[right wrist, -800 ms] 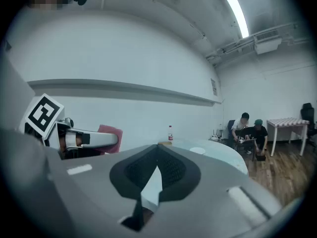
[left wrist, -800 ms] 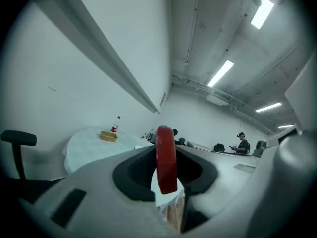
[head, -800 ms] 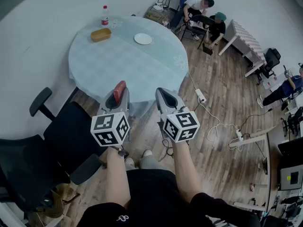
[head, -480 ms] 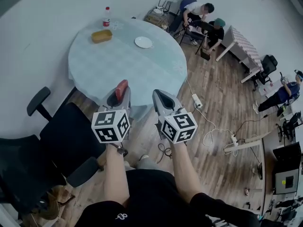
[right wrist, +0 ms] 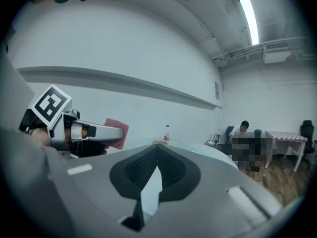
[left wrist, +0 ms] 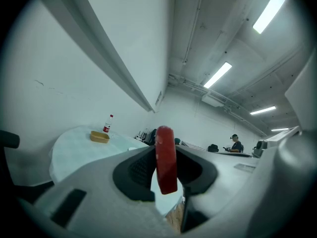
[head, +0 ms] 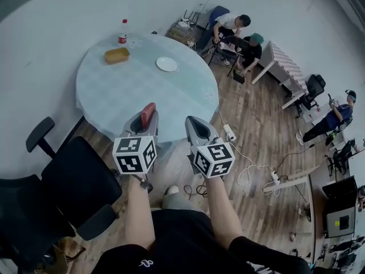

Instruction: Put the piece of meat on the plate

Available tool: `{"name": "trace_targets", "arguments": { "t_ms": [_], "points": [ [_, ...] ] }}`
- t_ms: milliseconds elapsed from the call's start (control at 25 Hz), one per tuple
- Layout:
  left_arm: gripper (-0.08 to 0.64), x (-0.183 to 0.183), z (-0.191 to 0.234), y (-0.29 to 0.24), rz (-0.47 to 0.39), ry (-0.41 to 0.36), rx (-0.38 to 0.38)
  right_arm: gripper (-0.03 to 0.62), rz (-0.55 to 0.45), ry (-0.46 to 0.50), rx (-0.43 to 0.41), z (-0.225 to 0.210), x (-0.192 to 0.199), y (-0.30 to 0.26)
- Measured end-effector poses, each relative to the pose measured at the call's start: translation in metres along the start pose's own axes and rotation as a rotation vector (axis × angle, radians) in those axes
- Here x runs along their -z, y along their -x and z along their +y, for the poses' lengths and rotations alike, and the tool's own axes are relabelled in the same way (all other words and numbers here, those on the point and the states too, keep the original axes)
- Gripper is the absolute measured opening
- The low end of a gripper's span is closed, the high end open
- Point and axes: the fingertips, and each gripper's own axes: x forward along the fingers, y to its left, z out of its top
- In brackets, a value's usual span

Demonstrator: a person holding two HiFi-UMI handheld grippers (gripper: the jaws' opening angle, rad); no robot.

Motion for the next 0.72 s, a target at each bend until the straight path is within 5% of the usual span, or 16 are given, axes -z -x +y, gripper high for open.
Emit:
{"name": "trace_targets", "arguments": {
  "t_ms": [440,720],
  "points": [
    [0.092,0.031,0.023,-0.082,0.093,0.007,-0.020,0.011,0.068,-0.083,-0.030,-0.058,0.042,-0.068],
    [0.092,0.078,0.043,-0.174,0.195,0.071,-0.069,0.011,0.132,-0.178,-0.060,-0.138,0.088,-0.140]
  ]
}}
